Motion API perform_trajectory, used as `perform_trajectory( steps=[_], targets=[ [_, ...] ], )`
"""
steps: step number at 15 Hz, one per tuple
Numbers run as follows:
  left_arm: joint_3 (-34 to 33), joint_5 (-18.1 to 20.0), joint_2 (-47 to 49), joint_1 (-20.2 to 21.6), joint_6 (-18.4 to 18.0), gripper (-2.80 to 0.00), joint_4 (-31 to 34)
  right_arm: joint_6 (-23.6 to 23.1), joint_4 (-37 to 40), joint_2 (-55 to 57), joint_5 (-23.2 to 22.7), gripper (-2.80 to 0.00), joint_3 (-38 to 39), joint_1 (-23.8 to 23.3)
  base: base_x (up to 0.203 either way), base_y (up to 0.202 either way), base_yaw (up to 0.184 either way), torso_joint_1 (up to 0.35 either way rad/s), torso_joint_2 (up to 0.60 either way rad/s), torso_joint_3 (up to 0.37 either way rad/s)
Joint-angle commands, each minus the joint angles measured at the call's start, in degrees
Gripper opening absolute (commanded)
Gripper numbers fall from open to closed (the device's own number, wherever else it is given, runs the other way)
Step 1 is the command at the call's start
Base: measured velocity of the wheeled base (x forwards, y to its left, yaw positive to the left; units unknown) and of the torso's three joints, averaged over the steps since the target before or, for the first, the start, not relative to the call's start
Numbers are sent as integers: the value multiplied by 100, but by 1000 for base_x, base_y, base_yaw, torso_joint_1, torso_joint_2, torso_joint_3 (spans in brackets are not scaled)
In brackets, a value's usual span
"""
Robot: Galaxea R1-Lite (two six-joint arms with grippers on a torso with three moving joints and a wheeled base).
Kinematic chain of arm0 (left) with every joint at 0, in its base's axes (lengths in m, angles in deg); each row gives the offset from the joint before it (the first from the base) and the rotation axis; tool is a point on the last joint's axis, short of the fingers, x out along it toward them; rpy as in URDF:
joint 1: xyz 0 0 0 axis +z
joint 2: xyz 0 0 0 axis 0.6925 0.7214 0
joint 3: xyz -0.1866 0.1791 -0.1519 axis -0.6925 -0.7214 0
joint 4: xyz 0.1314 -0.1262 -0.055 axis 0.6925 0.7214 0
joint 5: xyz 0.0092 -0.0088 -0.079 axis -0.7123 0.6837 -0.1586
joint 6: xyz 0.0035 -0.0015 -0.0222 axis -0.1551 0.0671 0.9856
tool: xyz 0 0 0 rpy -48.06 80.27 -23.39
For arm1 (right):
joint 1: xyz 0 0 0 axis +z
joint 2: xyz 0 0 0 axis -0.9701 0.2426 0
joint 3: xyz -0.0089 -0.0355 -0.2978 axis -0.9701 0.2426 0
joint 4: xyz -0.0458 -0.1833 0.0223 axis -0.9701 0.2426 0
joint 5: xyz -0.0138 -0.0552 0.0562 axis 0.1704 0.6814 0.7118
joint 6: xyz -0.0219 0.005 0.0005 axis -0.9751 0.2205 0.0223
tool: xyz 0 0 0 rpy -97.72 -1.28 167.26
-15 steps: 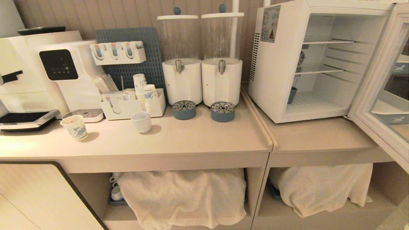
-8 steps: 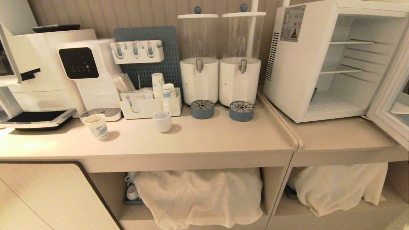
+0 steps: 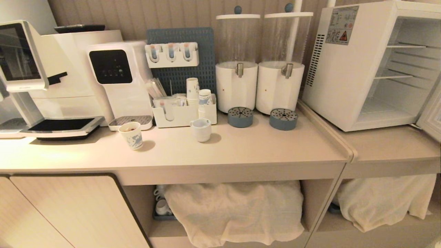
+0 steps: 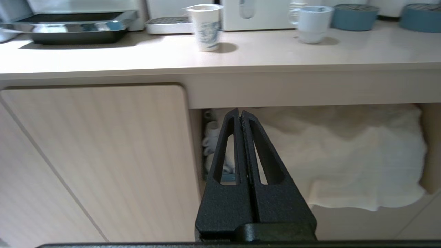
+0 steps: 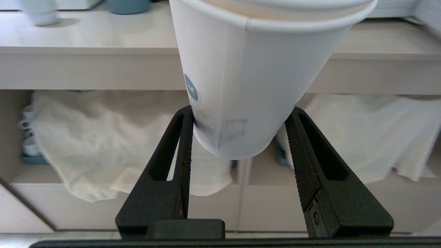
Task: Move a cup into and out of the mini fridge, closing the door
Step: Place the paper cup on the table
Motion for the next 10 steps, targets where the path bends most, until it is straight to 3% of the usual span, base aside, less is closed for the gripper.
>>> perform_trajectory(
  steps=[1, 5, 10],
  targets=[
    [-114, 1, 0, 2, 1, -280, -7, -4, 3, 10, -2, -280, 0, 2, 0, 193, 3, 4, 0, 1],
    [-114, 1, 0, 2, 1, -280, -7, 5, 12, 10, -2, -280, 0, -2, 0, 172, 1, 3, 3, 3],
    [-114, 1, 0, 2, 1, -280, -7, 5, 138, 10, -2, -280, -37, 6, 0, 14, 0, 0, 0, 1]
  ],
)
